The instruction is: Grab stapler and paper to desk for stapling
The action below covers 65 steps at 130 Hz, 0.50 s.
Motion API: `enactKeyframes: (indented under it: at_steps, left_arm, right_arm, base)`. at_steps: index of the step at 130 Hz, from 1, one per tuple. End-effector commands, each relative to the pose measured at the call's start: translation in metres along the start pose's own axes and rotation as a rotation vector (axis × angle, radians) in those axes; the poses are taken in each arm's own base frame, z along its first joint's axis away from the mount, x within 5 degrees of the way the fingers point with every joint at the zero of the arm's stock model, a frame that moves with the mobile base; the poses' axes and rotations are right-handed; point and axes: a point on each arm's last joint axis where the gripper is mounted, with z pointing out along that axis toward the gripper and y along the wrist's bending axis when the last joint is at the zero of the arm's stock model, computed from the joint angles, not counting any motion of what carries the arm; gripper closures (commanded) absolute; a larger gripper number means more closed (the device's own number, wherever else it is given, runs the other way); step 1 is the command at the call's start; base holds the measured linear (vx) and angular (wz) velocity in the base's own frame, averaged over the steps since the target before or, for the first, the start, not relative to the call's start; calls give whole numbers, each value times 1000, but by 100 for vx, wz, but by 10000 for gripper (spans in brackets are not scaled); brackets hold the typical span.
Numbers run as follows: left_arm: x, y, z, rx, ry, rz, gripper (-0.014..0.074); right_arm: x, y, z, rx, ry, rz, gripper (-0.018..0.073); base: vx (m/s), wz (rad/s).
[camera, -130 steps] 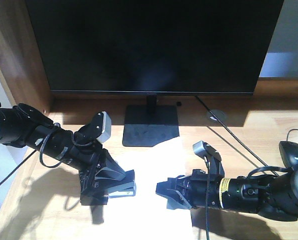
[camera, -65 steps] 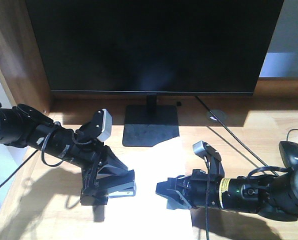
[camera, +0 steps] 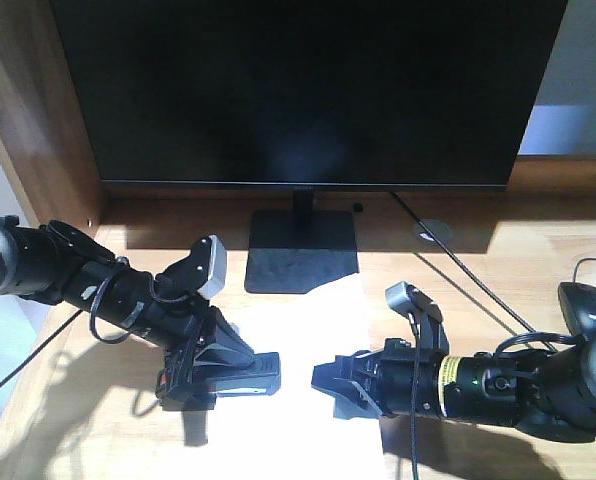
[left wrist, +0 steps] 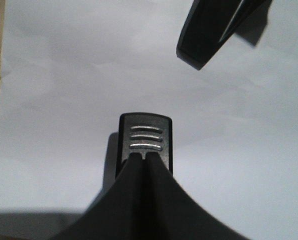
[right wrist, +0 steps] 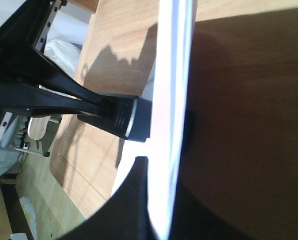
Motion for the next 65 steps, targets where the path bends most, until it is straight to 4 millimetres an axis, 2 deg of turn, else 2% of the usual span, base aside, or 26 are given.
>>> enactKeyframes:
  at_steps: [1, 65]
  left_arm:
    - [-6, 0, -6, -19, 38, 57, 603]
    - [-1, 1, -4, -19, 67, 66, 603]
  right_arm:
    - [-12, 15, -4, -87, -63, -37, 562]
    - [-12, 15, -4, -87, -64, -37, 562]
  base:
    - [0, 0]
    - [0, 0]
